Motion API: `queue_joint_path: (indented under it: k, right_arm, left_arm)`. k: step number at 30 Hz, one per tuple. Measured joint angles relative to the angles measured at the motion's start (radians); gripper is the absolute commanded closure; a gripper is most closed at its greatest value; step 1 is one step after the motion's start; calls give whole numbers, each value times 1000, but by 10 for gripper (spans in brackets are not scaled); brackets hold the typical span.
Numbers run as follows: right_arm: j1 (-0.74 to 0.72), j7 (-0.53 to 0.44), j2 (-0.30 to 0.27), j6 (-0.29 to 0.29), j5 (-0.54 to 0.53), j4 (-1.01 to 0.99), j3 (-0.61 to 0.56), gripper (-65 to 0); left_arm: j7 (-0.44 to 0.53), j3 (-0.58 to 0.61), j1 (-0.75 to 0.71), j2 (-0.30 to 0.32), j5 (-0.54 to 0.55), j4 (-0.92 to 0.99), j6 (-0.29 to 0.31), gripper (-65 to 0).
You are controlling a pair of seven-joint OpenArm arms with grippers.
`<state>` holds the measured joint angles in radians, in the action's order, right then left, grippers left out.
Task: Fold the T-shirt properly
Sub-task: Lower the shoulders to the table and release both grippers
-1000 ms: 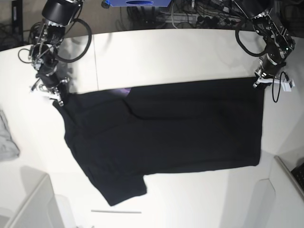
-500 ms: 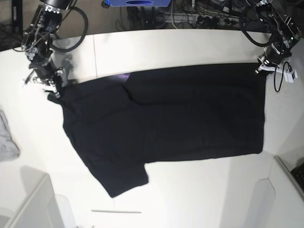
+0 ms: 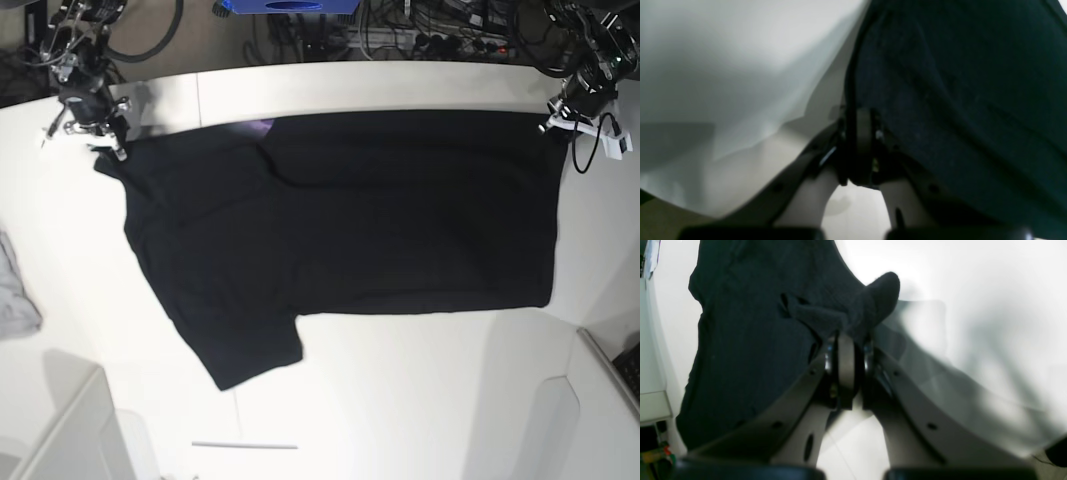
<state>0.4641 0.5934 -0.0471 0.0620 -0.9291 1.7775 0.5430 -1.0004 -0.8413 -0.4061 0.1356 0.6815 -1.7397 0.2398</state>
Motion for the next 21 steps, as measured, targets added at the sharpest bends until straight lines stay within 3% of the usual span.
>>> queue_joint_path:
  k: [5, 11, 21]
  right_arm:
    - [44, 2, 1, 0, 0, 1, 0, 0]
    - [100, -2, 1, 0, -2, 57, -5, 0]
    - [147, -6, 1, 0, -2, 57, -3, 0]
  left_arm:
    - [2, -1, -39, -9, -2, 0, 0, 0]
    - [6, -2, -78, -13, 1, 0, 84, 0]
    - [5, -3, -126, -14, -2, 0, 83, 0]
